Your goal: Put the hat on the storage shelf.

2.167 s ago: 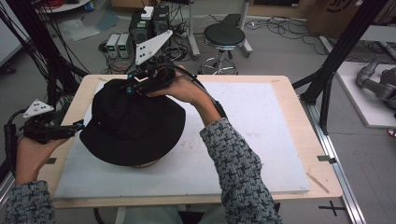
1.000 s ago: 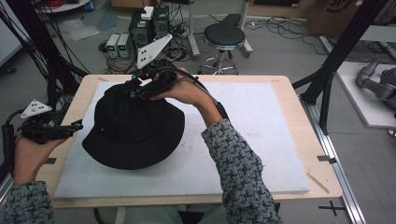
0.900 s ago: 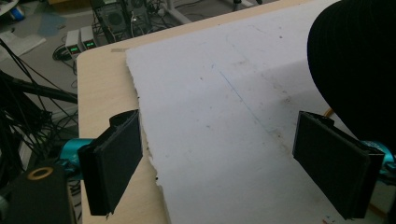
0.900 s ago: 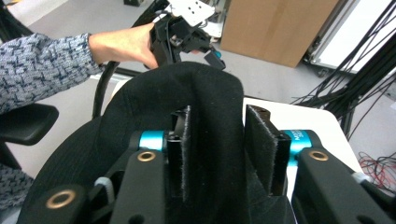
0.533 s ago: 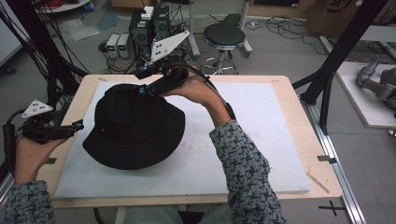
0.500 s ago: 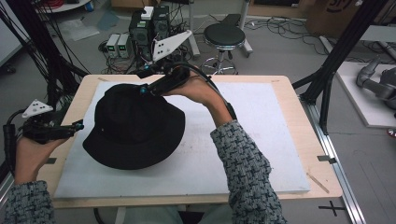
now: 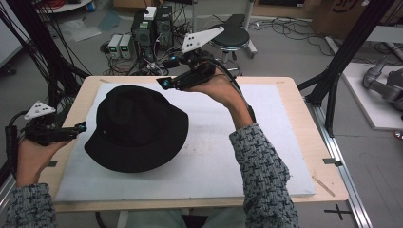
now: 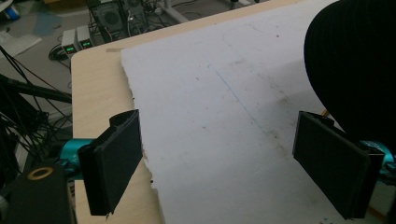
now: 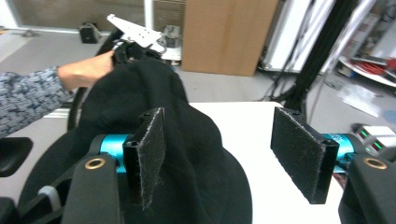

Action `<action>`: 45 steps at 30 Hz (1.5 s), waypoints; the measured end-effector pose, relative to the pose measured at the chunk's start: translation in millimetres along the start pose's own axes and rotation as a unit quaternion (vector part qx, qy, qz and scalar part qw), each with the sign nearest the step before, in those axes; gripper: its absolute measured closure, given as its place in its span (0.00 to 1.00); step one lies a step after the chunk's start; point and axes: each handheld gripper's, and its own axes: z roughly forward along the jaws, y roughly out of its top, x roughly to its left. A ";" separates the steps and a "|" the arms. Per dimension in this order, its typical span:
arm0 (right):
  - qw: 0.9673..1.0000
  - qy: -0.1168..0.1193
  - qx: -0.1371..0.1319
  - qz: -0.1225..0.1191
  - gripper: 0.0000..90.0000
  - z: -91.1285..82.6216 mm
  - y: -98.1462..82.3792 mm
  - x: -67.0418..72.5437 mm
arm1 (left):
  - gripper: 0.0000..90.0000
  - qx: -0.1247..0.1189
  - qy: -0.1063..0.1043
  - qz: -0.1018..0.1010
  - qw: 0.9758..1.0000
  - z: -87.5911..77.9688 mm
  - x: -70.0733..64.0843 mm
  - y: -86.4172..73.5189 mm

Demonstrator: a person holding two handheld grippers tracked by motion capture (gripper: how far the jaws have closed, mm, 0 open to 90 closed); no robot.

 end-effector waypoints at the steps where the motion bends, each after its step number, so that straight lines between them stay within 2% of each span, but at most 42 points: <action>1: 1.000 -0.006 -0.003 0.003 0.38 -2.9 -1.5 -1.1 | 0.18 0.000 0.000 0.000 1.000 0.1 -0.1 0.1; 7: 0.998 -0.046 -0.011 0.030 0.28 -21.6 -14.7 -9.4 | 0.18 0.000 0.000 0.000 1.000 0.9 -0.4 0.8; 10: 0.997 -0.057 -0.017 0.040 0.25 -31.2 -20.0 -13.6 | 0.18 0.000 -0.001 0.000 1.000 2.1 -0.5 1.1; 18: 0.993 -0.099 -0.024 0.064 0.17 -57.9 -39.2 -22.2 | 0.18 0.001 -0.003 0.000 1.000 4.1 -0.2 1.9; 22: 0.988 -0.133 -0.009 0.079 0.13 -69.6 -46.2 -25.7 | 0.18 -0.002 -0.003 0.001 1.000 4.1 -0.5 2.9; 25: 0.984 -0.155 -0.028 0.080 0.13 -82.8 -52.3 -25.2 | 0.18 -0.001 -0.004 0.001 1.000 5.1 -1.1 2.5; 29: 0.980 -0.175 -0.023 0.091 0.13 -98.2 -65.9 -23.5 | 0.18 0.001 -0.006 0.002 1.000 6.2 -1.3 2.1; 32: 0.977 -0.195 -0.020 0.090 0.13 -112.8 -78.5 -20.6 | 0.18 0.001 -0.005 0.003 1.000 6.2 -2.8 3.0; 33: 0.975 -0.198 -0.021 0.100 0.13 -117.6 -82.7 -20.0 | 0.18 0.001 -0.006 0.004 1.000 6.4 -3.1 3.2; 37: 0.968 -0.222 -0.027 0.115 0.13 -136.9 -100.3 -17.6 | 0.18 0.002 -0.004 0.004 1.000 6.9 -3.2 3.2; 42: 0.964 -0.228 -0.034 0.132 0.13 -150.0 -121.2 -11.4 | 0.18 0.004 -0.005 0.006 1.000 7.9 -2.8 3.2; 44: 0.962 -0.237 -0.032 0.133 0.13 -151.9 -130.0 -9.3 | 0.18 0.004 -0.004 0.005 1.000 7.9 -3.4 3.3; 45: 0.960 -0.239 -0.032 0.141 0.13 -153.3 -135.5 -7.8 | 0.18 0.004 -0.004 0.006 1.000 7.7 -3.5 3.4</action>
